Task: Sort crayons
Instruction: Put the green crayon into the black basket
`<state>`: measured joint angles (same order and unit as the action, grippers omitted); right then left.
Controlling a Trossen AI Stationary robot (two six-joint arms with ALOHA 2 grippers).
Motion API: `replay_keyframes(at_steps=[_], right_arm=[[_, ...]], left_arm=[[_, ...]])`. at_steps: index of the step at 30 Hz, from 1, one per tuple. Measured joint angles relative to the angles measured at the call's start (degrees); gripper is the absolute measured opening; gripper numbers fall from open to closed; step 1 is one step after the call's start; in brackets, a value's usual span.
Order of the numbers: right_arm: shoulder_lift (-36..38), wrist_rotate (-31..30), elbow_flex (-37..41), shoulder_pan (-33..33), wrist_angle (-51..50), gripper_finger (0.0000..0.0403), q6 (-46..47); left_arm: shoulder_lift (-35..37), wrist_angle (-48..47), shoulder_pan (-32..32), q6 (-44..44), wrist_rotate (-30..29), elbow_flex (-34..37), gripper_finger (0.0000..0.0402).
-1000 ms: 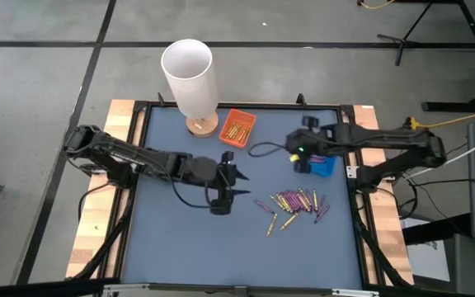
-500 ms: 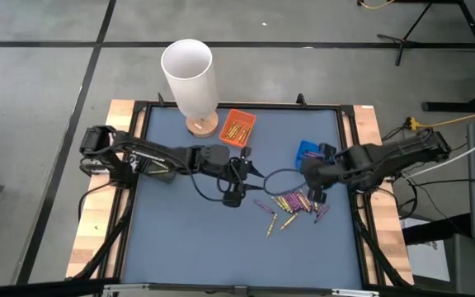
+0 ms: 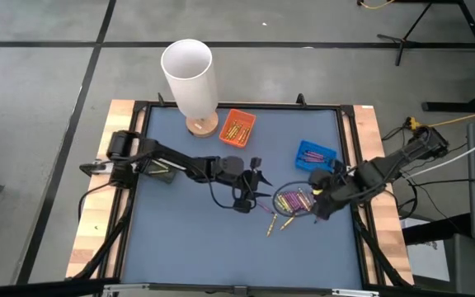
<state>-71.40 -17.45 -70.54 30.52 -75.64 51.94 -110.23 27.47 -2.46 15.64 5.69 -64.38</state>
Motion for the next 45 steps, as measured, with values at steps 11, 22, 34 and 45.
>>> replay_keyframes(at_steps=[11, 22, 34, 45], right_arm=[[0.0, -0.18, 0.0, 4.09, 0.04, 0.0134, 6.45], [-0.02, -3.05, 0.0, 4.0, 0.11, 0.0134, 6.37], [-0.02, -3.06, 0.0, 4.0, 0.12, 0.0134, 6.32], [-0.04, -3.06, 0.0, 4.0, 0.11, 0.0134, 6.3]], left_arm=[[-11.22, 13.96, 0.0, -0.54, -0.02, -0.09, 0.0151], [-18.79, 6.44, 0.2, -2.05, 2.95, -9.88, 0.0151], [-20.99, -4.67, 2.49, -2.1, 4.5, -12.72, 0.0151], [-20.86, -8.2, 2.93, -2.14, 6.37, -12.76, 0.0151]])
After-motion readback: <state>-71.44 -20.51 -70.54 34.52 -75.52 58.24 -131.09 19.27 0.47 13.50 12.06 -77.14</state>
